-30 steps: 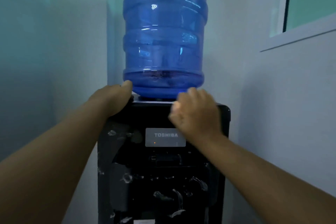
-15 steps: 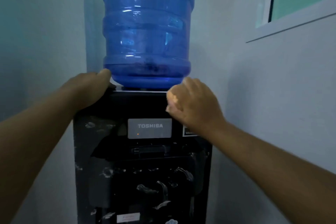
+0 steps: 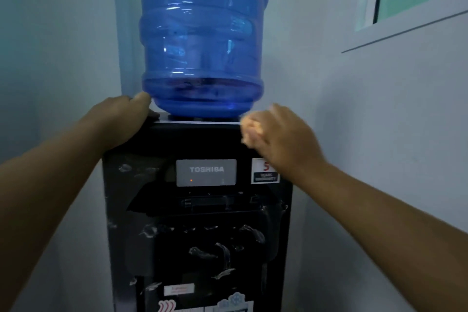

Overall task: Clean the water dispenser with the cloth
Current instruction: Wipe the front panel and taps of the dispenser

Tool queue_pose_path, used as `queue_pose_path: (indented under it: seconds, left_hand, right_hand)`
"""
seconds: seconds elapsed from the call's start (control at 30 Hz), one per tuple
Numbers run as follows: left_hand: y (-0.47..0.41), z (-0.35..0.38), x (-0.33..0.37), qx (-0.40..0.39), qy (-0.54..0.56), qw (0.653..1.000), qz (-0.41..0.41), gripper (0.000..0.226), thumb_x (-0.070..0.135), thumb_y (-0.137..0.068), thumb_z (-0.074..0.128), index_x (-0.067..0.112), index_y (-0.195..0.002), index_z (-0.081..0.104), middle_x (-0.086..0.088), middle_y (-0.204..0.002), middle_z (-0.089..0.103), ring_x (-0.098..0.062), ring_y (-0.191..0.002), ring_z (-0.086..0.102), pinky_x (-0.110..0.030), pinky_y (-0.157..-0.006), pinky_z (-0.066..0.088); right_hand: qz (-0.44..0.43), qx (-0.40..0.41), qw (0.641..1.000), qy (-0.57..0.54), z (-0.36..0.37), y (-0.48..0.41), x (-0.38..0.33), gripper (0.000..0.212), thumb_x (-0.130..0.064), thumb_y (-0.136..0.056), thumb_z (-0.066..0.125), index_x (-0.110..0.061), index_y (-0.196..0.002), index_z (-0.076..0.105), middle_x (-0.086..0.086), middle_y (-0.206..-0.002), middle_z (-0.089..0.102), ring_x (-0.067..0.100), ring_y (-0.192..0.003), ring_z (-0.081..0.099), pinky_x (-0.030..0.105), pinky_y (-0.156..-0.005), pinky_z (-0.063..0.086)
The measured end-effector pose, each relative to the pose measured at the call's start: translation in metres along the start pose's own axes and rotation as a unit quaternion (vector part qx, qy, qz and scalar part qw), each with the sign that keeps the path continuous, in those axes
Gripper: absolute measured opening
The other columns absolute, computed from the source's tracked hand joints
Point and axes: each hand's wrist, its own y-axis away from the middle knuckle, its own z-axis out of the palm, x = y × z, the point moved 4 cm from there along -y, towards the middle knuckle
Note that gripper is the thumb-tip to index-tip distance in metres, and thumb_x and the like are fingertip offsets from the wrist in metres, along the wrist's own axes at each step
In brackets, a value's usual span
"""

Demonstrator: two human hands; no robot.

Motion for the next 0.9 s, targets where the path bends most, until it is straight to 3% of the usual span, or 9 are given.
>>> queue_pose_path:
  seconds: [0.1,0.17,0.2,0.27,0.37,0.57,0.7,0.8,0.9]
  left_hand:
    - [0.006,0.002,-0.005,0.013,0.161,0.987,0.01,0.061,0.04,-0.095,0.021,0.014,-0.078,0.074,-0.02,-0.119,0.067,-0.032,-0.096,0.056,-0.031,-0.08,0.042]
    - [0.011,0.003,-0.015,0.014,0.357,0.934,-0.021,0.067,0.028,-0.097,0.025,0.016,-0.051,0.072,-0.009,-0.091,0.077,-0.024,-0.084,0.061,-0.023,-0.068,0.046]
    - [0.015,0.006,-0.016,0.005,0.405,0.914,-0.037,0.066,0.027,-0.096,0.025,0.014,-0.052,0.073,-0.004,-0.083,0.078,-0.021,-0.08,0.062,-0.023,-0.065,0.047]
    - [0.019,0.005,-0.018,-0.018,0.439,0.897,-0.044,0.058,0.024,-0.096,0.025,0.01,-0.064,0.072,-0.001,-0.078,0.078,-0.017,-0.072,0.063,-0.024,-0.061,0.046]
    - [0.024,-0.002,-0.018,-0.04,0.488,0.871,-0.048,0.054,0.021,-0.095,0.026,0.006,-0.071,0.072,-0.004,-0.074,0.077,-0.012,-0.054,0.063,-0.016,-0.049,0.047]
    - [0.021,0.008,-0.049,-0.098,0.517,0.85,-0.021,0.057,0.023,-0.096,0.022,0.005,-0.095,0.076,-0.007,-0.096,0.078,-0.009,-0.064,0.066,-0.015,-0.059,0.05]
    - [0.023,0.019,-0.05,-0.103,0.594,0.798,-0.023,0.051,0.024,-0.096,0.027,0.01,-0.081,0.073,-0.005,-0.069,0.073,-0.013,-0.051,0.062,-0.017,-0.049,0.047]
    - [0.014,0.008,-0.058,-0.045,0.553,0.832,-0.023,0.029,0.022,-0.091,0.041,0.016,-0.064,0.05,0.007,-0.045,0.052,-0.008,-0.041,0.045,-0.022,-0.048,0.037]
    - [0.007,-0.004,-0.053,-0.066,0.457,0.887,-0.009,0.036,0.02,-0.099,0.034,0.017,-0.067,0.05,0.013,-0.049,0.06,-0.004,-0.048,0.048,-0.018,-0.05,0.04]
  right_hand:
    - [0.108,0.013,0.994,-0.006,-0.006,0.035,0.056,0.038,-0.049,-0.096,0.035,-0.019,-0.082,0.055,-0.001,-0.081,0.05,0.029,-0.078,0.05,0.04,-0.063,0.037]
    - [0.223,0.045,0.972,-0.063,-0.017,0.036,0.071,0.044,-0.05,-0.095,0.027,-0.016,-0.074,0.046,0.003,-0.076,0.052,0.035,-0.075,0.054,0.038,-0.059,0.035]
    - [0.235,0.099,0.962,-0.093,-0.027,0.027,0.06,0.045,-0.048,-0.096,0.028,-0.014,-0.077,0.049,0.006,-0.08,0.055,0.035,-0.077,0.056,0.037,-0.062,0.036]
    - [0.134,0.137,0.971,-0.142,-0.024,-0.013,0.006,0.045,-0.045,-0.101,0.031,-0.014,-0.085,0.06,0.006,-0.092,0.063,0.029,-0.084,0.06,0.036,-0.073,0.042]
    - [-0.034,0.011,0.995,-0.093,0.023,-0.058,-0.083,0.041,-0.048,-0.098,0.036,-0.02,-0.094,0.066,-0.001,-0.093,0.065,0.024,-0.085,0.061,0.035,-0.073,0.044]
    - [0.009,0.068,0.998,0.008,0.026,-0.028,-0.078,0.041,-0.046,-0.095,0.039,-0.014,-0.094,0.064,0.01,-0.083,0.058,0.036,-0.072,0.058,0.039,-0.058,0.045]
    - [-0.016,0.061,0.998,-0.002,0.054,-0.061,-0.14,0.034,-0.041,-0.095,0.044,-0.013,-0.088,0.061,0.008,-0.08,0.057,0.033,-0.069,0.056,0.037,-0.056,0.04]
    - [-0.09,0.064,0.994,-0.02,0.066,-0.075,-0.171,0.032,-0.04,-0.096,0.046,-0.013,-0.097,0.063,0.006,-0.085,0.062,0.028,-0.073,0.059,0.036,-0.06,0.04]
    - [-0.178,0.01,0.982,-0.066,0.063,-0.061,-0.149,0.04,-0.036,-0.098,0.051,-0.01,-0.126,0.061,0.009,-0.123,0.065,0.028,-0.108,0.062,0.038,-0.089,0.047]
